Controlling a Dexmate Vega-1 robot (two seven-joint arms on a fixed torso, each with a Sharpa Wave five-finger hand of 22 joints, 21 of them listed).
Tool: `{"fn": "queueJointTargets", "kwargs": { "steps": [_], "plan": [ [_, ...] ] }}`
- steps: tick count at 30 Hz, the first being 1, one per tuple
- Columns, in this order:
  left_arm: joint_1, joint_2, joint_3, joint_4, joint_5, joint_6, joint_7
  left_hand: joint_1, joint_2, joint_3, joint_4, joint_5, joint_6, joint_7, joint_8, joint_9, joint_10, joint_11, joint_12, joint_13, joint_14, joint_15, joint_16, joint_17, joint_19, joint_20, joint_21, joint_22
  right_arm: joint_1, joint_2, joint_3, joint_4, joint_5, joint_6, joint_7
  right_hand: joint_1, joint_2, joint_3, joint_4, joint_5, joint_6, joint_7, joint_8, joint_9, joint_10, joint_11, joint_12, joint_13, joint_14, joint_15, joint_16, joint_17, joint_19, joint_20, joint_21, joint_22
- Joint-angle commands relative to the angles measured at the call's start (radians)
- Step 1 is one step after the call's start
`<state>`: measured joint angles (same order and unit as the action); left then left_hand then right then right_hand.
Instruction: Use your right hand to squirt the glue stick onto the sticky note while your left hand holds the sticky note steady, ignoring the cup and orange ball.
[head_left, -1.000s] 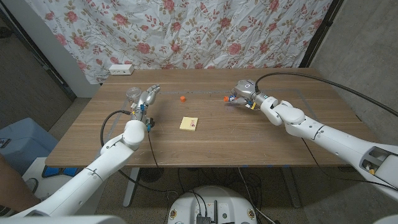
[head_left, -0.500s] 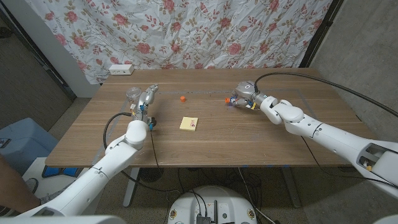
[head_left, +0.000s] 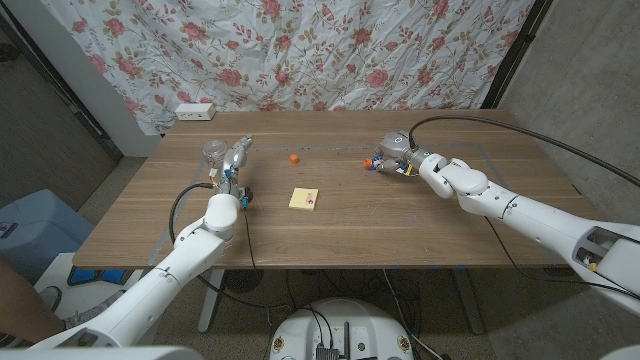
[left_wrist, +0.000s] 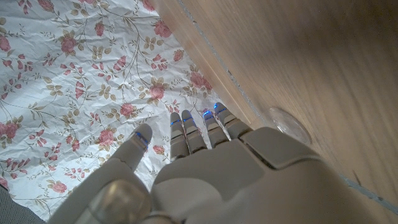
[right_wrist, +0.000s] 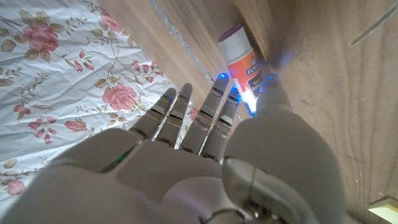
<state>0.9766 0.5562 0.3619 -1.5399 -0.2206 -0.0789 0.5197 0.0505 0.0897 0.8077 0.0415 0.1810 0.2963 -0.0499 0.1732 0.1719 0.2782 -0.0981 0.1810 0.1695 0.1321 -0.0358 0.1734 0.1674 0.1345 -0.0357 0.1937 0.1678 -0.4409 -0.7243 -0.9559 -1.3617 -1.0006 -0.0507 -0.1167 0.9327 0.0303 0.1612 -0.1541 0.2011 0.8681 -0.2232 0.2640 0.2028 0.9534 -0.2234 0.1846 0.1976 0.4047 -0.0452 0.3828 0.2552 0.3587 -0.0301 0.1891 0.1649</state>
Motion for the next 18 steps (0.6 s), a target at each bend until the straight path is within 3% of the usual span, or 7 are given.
{"fn": "queueJointTargets", "kwargs": {
  "steps": [1, 4, 8, 18],
  "plan": [
    [-0.016, -0.016, 0.006, 0.032, -0.012, -0.018, 0.014, 0.001, 0.087, 0.002, 0.005, 0.002, 0.003, 0.0, 0.005, 0.0, 0.0, -0.003, 0.004, 0.002, 0.0, -0.063, 0.003, 0.003, -0.004, -0.065, -0.004, 0.002, 0.011, -0.003, -0.008, 0.001, -0.003, -0.004, 0.024, -0.012, -0.011, -0.007, 0.003, 0.013, -0.022, 0.001, -0.008, 0.003, -0.02, 0.001, -0.003, 0.002, -0.01, -0.131, -0.005, -0.001, 0.007, 0.006, 0.001, 0.004],
    [-0.017, -0.016, 0.007, 0.033, -0.016, -0.019, 0.013, 0.0, 0.087, 0.002, 0.007, 0.002, 0.002, 0.001, 0.005, 0.0, 0.001, -0.003, 0.004, 0.002, 0.0, -0.062, 0.004, 0.003, -0.004, -0.065, -0.004, 0.002, 0.015, -0.004, -0.008, -0.001, -0.001, 0.001, 0.035, -0.014, -0.021, -0.011, 0.003, 0.016, -0.038, 0.001, -0.013, 0.003, -0.039, 0.002, -0.005, 0.002, -0.016, -0.131, -0.009, -0.002, 0.006, 0.008, 0.0, 0.004],
    [-0.019, -0.017, 0.008, 0.035, -0.02, -0.013, 0.013, 0.0, 0.087, 0.003, 0.007, 0.003, 0.002, 0.0, 0.005, 0.0, 0.001, -0.001, 0.004, 0.002, 0.001, -0.061, 0.004, 0.003, -0.004, -0.066, -0.004, 0.002, 0.017, -0.004, -0.006, -0.006, 0.004, 0.002, 0.047, -0.031, -0.048, -0.024, 0.01, 0.034, -0.112, 0.002, -0.036, 0.002, -0.11, 0.002, -0.007, 0.002, -0.045, -0.131, -0.028, -0.001, -0.001, 0.017, -0.001, 0.004],
    [-0.029, -0.016, 0.008, 0.057, -0.03, -0.028, 0.003, -0.002, 0.086, 0.005, 0.009, 0.003, 0.003, 0.001, 0.006, 0.0, 0.001, -0.002, 0.005, 0.002, 0.002, -0.06, 0.003, 0.002, -0.005, -0.065, -0.003, 0.002, 0.035, 0.0, -0.004, -0.016, 0.022, 0.02, 0.105, -0.071, -0.08, -0.044, 0.019, 0.067, -0.264, 0.003, -0.066, -0.001, -0.254, 0.005, -0.01, 0.002, -0.113, -0.088, -0.068, 0.003, -0.023, 0.039, -0.003, 0.004]
  ]
}}
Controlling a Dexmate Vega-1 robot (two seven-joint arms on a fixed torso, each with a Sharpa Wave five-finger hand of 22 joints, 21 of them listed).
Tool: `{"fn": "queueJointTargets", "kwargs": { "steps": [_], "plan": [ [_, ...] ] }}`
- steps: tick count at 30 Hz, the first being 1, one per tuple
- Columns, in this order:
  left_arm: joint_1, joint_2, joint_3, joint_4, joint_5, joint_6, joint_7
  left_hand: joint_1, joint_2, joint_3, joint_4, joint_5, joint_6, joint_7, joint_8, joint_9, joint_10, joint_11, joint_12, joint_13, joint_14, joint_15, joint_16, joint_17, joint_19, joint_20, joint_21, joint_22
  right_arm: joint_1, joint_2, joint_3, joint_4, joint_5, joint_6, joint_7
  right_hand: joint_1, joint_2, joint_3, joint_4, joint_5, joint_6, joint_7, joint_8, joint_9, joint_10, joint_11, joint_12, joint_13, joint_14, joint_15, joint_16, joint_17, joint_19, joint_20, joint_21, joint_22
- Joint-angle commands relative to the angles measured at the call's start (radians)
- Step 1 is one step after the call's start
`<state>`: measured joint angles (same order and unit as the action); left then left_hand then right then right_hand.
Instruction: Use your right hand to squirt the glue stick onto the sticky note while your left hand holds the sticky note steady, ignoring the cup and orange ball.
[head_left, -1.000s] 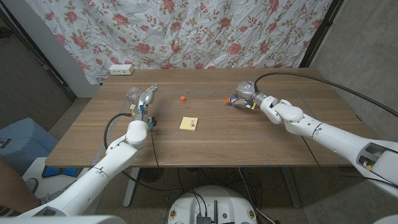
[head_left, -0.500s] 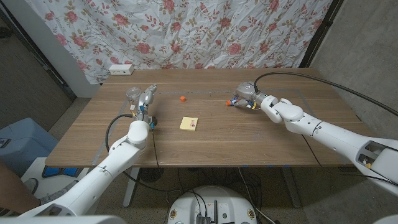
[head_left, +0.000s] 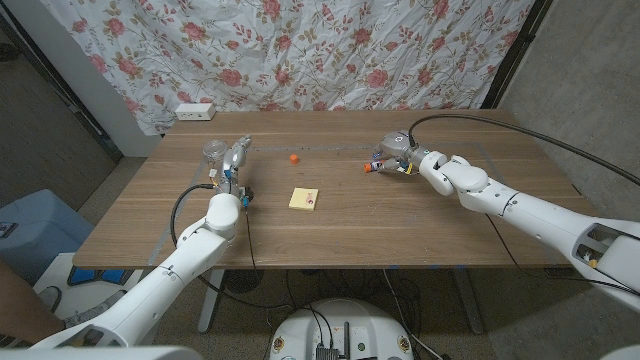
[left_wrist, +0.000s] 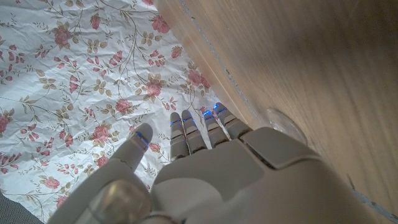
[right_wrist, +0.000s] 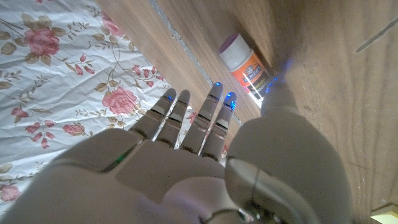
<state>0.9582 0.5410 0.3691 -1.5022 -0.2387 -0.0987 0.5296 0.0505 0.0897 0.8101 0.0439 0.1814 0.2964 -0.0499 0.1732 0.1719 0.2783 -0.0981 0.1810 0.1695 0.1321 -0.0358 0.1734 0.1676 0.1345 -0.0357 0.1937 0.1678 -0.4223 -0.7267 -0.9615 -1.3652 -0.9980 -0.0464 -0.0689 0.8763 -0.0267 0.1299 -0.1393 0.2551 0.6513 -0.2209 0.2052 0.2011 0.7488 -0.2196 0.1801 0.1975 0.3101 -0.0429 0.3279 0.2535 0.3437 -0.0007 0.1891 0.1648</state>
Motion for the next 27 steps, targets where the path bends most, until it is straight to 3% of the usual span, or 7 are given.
{"fn": "queueJointTargets", "kwargs": {
  "steps": [1, 17, 27],
  "plan": [
    [-0.011, 0.0, 0.0, 0.018, -0.014, -0.003, -0.008, -0.002, 0.086, 0.003, 0.007, 0.002, 0.002, 0.001, 0.006, 0.0, 0.0, -0.002, 0.005, 0.002, 0.002, -0.06, 0.004, 0.002, -0.004, -0.065, -0.003, 0.003, 0.017, 0.002, 0.001, -0.015, 0.017, 0.013, 0.067, -0.02, -0.024, -0.014, 0.006, 0.016, -0.055, 0.0, -0.007, 0.001, -0.058, 0.001, -0.004, 0.002, -0.025, -0.086, -0.017, 0.004, -0.01, 0.009, -0.003, 0.004],
    [-0.021, 0.003, -0.011, 0.063, -0.031, -0.056, -0.023, -0.006, 0.084, 0.005, 0.012, 0.003, 0.0, 0.0, 0.005, 0.0, -0.002, -0.001, 0.004, 0.002, 0.006, -0.058, 0.005, 0.002, -0.001, -0.06, -0.002, 0.002, 0.026, -0.012, 0.014, -0.062, 0.042, 0.026, 0.203, -0.15, -0.068, -0.063, 0.039, 0.093, -0.342, 0.002, -0.024, -0.011, -0.326, 0.01, -0.005, 0.005, -0.162, 0.009, -0.092, 0.003, -0.105, 0.053, -0.006, 0.005],
    [-0.026, 0.013, -0.014, 0.08, -0.047, -0.082, -0.058, -0.006, 0.085, 0.005, 0.014, 0.003, -0.004, 0.002, 0.004, 0.0, -0.009, 0.004, 0.002, 0.002, -0.002, -0.057, 0.001, 0.002, -0.006, -0.059, -0.004, 0.003, -0.009, -0.023, 0.068, -0.08, 0.126, 0.037, 0.168, -0.284, -0.057, -0.104, 0.097, 0.108, -0.459, 0.007, -0.027, -0.013, -0.441, 0.069, -0.003, 0.005, -0.219, 0.058, -0.105, 0.005, -0.148, 0.074, -0.005, 0.006]
  ]
}}
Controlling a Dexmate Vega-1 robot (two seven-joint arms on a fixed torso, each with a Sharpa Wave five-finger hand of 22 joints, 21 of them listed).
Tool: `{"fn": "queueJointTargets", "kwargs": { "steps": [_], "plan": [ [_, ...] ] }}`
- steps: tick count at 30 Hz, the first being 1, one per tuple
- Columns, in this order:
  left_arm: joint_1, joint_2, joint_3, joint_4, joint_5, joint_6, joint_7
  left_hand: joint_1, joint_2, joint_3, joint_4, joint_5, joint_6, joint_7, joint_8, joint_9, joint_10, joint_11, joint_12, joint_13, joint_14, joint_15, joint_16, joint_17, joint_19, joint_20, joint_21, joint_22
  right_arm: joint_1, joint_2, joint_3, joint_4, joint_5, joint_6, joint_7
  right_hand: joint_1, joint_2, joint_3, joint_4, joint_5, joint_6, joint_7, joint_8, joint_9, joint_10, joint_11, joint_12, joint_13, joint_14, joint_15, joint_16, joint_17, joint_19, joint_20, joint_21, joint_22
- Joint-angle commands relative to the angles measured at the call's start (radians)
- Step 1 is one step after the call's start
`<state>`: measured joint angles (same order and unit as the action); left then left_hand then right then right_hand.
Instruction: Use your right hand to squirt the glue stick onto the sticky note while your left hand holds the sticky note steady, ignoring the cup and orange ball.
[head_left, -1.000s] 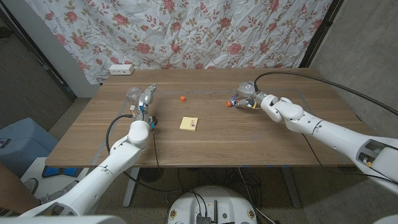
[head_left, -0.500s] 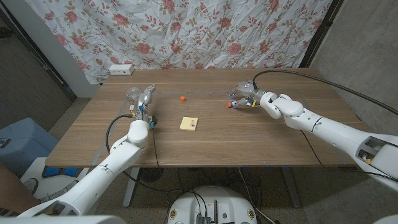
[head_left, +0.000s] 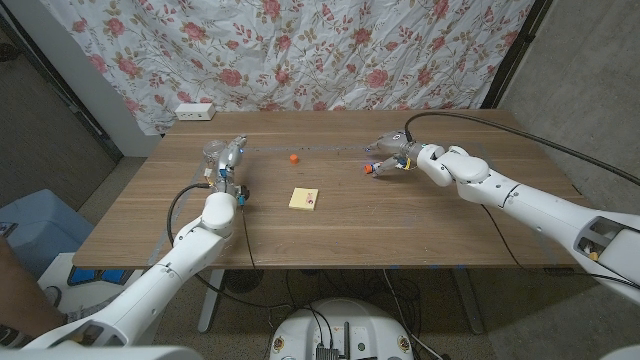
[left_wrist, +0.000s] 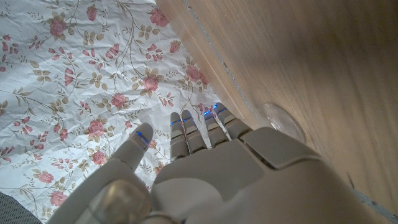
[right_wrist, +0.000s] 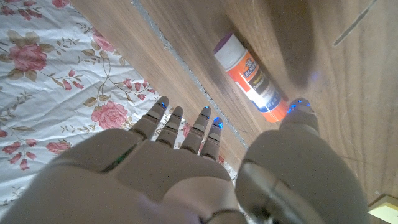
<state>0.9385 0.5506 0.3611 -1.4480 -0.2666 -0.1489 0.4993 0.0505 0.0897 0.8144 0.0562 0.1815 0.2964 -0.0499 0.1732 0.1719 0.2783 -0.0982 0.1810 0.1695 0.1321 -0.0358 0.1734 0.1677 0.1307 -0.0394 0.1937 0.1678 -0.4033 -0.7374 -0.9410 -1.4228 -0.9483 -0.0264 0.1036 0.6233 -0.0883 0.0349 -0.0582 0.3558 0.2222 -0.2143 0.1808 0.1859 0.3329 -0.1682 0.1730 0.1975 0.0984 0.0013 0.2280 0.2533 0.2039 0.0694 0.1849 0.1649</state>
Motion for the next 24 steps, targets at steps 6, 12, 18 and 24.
{"fn": "queueJointTargets", "kwargs": {
  "steps": [6, 12, 18, 24],
  "plan": [
    [-0.018, -0.015, 0.006, 0.072, -0.014, -0.074, -0.033, -0.004, 0.088, 0.0, -0.001, 0.003, -0.006, 0.004, 0.004, 0.0, -0.011, 0.006, 0.002, 0.002, -0.005, -0.054, 0.001, 0.001, -0.003, -0.054, -0.004, 0.003, -0.042, -0.022, 0.085, -0.017, 0.158, 0.06, -0.031, -0.097, 0.02, -0.026, 0.048, 0.002, -0.072, 0.008, -0.001, 0.002, -0.071, 0.034, 0.004, 0.005, -0.032, 0.028, -0.01, 0.006, -0.022, 0.012, 0.0, 0.006],
    [-0.027, -0.028, 0.005, 0.097, -0.018, -0.101, -0.031, -0.009, 0.088, -0.003, 0.006, 0.002, -0.019, 0.011, 0.0, 0.0, -0.016, 0.013, 0.002, 0.002, -0.009, -0.051, 0.002, 0.004, -0.007, -0.053, -0.005, 0.003, -0.067, 0.0, 0.141, 0.017, 0.298, 0.085, -0.06, -0.128, 0.027, -0.035, 0.062, -0.002, -0.098, 0.015, -0.002, 0.001, -0.112, 0.037, 0.0, 0.004, -0.055, 0.037, -0.016, 0.004, -0.025, 0.005, 0.001, 0.006],
    [-0.026, -0.01, 0.006, 0.091, -0.021, -0.1, -0.055, -0.016, 0.085, -0.005, 0.019, 0.002, -0.047, 0.019, -0.005, 0.001, -0.048, 0.021, -0.006, 0.002, -0.028, -0.046, -0.002, 0.005, -0.018, -0.054, -0.007, 0.003, -0.089, 0.017, 0.164, 0.051, 0.379, 0.114, -0.115, -0.143, 0.036, -0.037, 0.069, -0.008, -0.102, 0.02, 0.002, 0.001, -0.131, 0.047, 0.002, 0.002, -0.07, 0.032, -0.02, 0.001, -0.023, -0.011, 0.003, 0.005],
    [-0.029, -0.011, 0.002, 0.091, -0.037, -0.103, -0.07, -0.018, 0.084, -0.005, 0.022, 0.003, -0.059, 0.017, -0.004, 0.001, -0.065, 0.028, -0.008, 0.002, -0.037, -0.04, -0.003, 0.004, -0.024, -0.053, -0.008, 0.003, -0.096, 0.027, 0.178, 0.078, 0.437, 0.14, -0.148, -0.173, 0.042, -0.045, 0.083, -0.018, -0.107, 0.027, 0.005, 0.0, -0.138, 0.057, 0.008, 0.0, -0.064, 0.019, -0.016, -0.003, -0.006, -0.034, 0.008, 0.004]
  ]
}}
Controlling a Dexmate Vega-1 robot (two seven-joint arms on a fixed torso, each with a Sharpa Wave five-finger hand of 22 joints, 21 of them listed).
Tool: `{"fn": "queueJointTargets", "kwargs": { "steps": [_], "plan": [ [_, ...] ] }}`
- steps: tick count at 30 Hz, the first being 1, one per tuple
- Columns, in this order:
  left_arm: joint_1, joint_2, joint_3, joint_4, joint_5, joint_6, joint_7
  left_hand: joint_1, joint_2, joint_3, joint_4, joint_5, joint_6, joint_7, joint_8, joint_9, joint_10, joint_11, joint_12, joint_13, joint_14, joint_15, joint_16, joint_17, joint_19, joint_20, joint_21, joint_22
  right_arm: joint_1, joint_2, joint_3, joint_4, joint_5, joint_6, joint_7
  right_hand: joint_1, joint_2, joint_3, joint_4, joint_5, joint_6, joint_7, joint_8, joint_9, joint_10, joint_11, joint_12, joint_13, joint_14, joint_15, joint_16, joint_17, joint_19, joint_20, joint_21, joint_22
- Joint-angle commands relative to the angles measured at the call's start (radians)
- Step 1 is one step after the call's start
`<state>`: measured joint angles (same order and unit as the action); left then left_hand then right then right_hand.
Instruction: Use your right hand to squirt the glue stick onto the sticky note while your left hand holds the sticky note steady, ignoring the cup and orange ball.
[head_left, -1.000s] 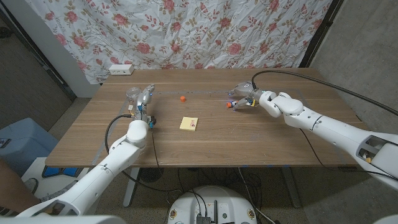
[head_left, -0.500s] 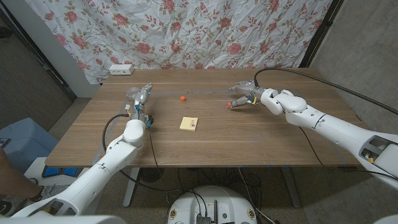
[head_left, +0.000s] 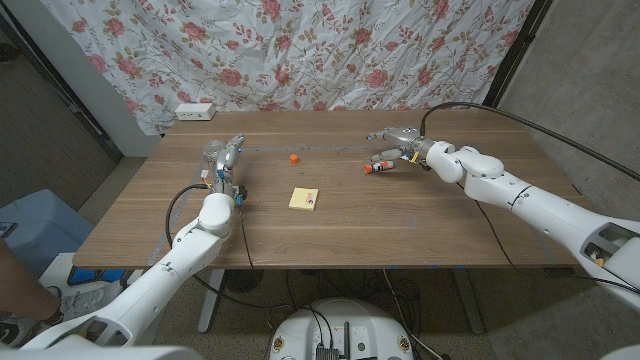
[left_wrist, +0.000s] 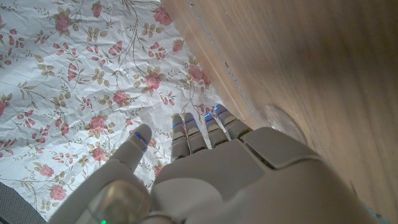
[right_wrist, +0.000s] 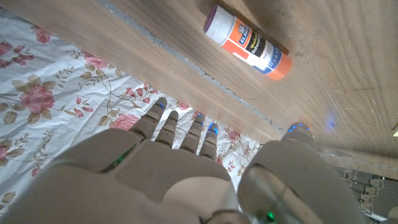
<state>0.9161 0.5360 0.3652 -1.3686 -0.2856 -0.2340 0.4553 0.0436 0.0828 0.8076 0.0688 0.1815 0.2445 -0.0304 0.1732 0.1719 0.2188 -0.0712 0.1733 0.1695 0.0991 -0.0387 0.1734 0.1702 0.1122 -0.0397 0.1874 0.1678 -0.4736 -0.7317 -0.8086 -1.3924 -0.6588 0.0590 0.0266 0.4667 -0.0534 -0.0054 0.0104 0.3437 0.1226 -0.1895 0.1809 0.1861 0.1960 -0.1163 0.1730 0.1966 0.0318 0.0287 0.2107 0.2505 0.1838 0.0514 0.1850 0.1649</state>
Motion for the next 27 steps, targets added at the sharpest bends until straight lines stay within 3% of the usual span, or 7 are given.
{"fn": "queueJointTargets", "kwargs": {
  "steps": [1, 16, 27],
  "plan": [
    [-0.007, 0.003, -0.002, 0.011, -0.02, -0.016, -0.025, -0.011, 0.091, 0.002, 0.009, 0.003, -0.006, -0.001, -0.003, 0.001, -0.004, 0.0, 0.001, 0.002, -0.004, -0.038, -0.002, 0.001, -0.005, -0.052, -0.002, 0.003, -0.029, 0.022, 0.051, 0.05, 0.16, 0.058, -0.078, -0.018, 0.008, -0.006, 0.015, -0.006, -0.006, 0.003, 0.005, -0.001, 0.0, 0.006, 0.008, 0.001, 0.005, -0.009, 0.002, 0.0, 0.016, -0.018, 0.009, 0.004],
    [-0.004, 0.001, -0.001, 0.009, -0.029, 0.0, -0.019, -0.009, 0.091, 0.004, 0.009, 0.004, 0.004, 0.004, 0.004, 0.001, 0.001, 0.001, 0.007, 0.002, 0.001, -0.04, 0.001, -0.001, 0.0, -0.05, 0.001, 0.003, -0.046, 0.048, 0.099, 0.124, 0.315, 0.103, -0.134, -0.045, 0.037, -0.004, 0.029, -0.024, 0.005, 0.018, 0.01, -0.004, 0.015, 0.032, 0.019, -0.004, 0.039, -0.046, 0.012, -0.013, 0.052, -0.064, 0.015, 0.002],
    [0.041, 0.008, -0.015, -0.044, -0.035, 0.007, 0.005, -0.007, 0.093, 0.005, 0.008, 0.005, 0.009, 0.007, 0.006, 0.001, -0.002, 0.005, 0.008, 0.002, 0.001, -0.039, 0.002, -0.001, 0.004, -0.045, 0.004, 0.002, -0.101, 0.059, 0.133, 0.112, 0.409, 0.106, -0.177, -0.049, 0.065, 0.005, 0.034, -0.036, 0.033, 0.029, 0.018, -0.005, 0.027, 0.041, 0.023, -0.006, 0.07, -0.058, 0.019, -0.022, 0.073, -0.062, 0.016, 0.001]
  ]
}}
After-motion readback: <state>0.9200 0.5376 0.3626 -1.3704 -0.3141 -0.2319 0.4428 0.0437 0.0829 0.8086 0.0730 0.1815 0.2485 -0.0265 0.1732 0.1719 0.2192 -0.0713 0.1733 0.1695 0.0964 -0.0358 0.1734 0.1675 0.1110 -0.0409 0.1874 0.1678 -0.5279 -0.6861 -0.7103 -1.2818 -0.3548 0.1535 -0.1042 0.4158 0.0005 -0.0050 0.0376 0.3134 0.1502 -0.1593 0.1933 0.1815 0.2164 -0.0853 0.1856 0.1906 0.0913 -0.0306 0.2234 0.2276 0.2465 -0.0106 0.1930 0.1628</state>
